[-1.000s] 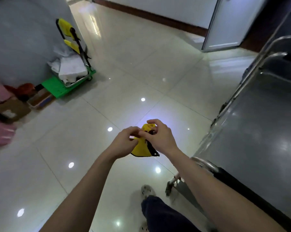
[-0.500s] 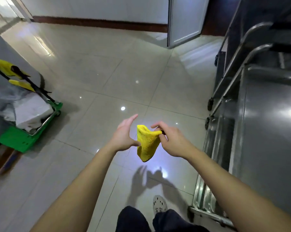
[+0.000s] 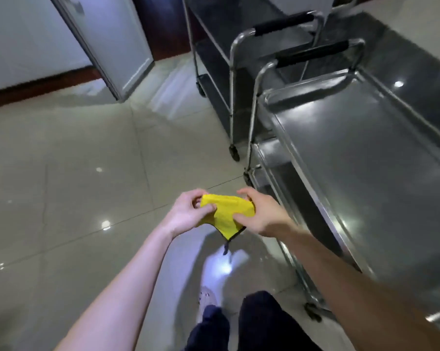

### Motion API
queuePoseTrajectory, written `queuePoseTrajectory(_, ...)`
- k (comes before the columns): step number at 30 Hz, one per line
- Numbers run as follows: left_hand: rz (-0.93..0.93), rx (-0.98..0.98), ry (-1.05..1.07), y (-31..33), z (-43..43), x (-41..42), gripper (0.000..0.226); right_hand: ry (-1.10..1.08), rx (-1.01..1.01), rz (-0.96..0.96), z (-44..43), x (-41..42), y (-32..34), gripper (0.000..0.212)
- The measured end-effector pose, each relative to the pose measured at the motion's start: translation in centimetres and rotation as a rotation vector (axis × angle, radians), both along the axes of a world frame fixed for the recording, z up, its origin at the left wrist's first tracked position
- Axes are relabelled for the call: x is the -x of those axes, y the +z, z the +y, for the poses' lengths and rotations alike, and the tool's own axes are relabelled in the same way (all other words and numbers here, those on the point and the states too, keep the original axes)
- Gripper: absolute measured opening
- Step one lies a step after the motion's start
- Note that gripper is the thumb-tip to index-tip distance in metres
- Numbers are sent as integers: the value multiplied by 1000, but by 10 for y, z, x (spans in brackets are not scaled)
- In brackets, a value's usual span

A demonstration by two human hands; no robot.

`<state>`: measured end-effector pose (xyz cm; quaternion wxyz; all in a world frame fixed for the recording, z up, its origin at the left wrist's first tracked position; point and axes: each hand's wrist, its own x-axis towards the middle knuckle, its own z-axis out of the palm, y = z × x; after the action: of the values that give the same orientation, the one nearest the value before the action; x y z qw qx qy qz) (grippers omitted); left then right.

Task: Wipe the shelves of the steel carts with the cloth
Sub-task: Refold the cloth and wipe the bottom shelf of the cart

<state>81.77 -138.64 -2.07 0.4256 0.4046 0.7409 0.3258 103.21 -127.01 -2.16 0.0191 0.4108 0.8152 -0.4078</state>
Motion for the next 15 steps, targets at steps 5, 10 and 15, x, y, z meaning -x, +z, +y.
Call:
queuePoseTrajectory(5, 41, -6, -412, 12, 83, 26, 29, -36, -252, 90, 25, 25, -11, 65)
queuePoseTrajectory(10, 132, 52, -686, -7, 167, 57, 7, -136, -89, 81, 75, 52, -33, 34)
queuePoseTrajectory(15, -63, 176, -638, -42, 231, 87, 30, -314, -207, 152, 110, 70, -67, 41)
